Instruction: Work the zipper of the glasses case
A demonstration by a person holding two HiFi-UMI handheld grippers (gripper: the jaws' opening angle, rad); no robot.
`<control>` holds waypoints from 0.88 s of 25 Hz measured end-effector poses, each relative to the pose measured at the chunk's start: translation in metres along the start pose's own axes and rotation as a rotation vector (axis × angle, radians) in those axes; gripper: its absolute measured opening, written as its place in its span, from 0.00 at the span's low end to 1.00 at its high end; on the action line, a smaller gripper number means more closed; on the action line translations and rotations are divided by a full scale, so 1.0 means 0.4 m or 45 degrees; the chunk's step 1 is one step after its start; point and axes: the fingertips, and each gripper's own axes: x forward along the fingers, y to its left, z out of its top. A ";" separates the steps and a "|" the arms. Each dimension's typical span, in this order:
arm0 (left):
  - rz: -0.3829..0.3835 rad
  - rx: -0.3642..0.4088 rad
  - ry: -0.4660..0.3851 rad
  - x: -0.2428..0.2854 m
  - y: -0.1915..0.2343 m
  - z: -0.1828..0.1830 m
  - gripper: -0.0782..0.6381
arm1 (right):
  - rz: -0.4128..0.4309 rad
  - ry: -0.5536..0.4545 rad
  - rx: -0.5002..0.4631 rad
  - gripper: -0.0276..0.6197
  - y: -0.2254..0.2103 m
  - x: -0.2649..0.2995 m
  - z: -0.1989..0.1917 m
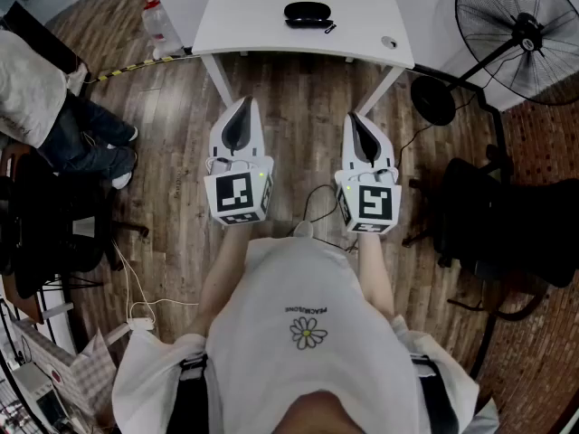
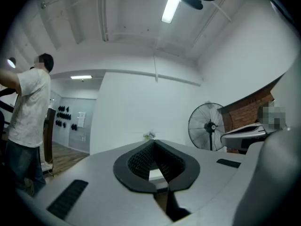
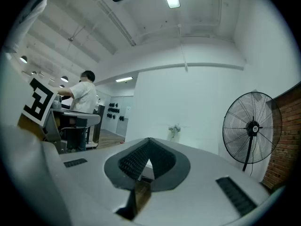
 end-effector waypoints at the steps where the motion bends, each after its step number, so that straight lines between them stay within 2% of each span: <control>1: 0.000 0.002 -0.008 0.003 0.000 0.002 0.13 | 0.000 -0.004 0.000 0.05 -0.002 0.001 -0.001; 22: 0.074 0.027 -0.029 0.069 -0.008 -0.019 0.13 | -0.016 -0.029 -0.001 0.05 -0.096 0.014 -0.042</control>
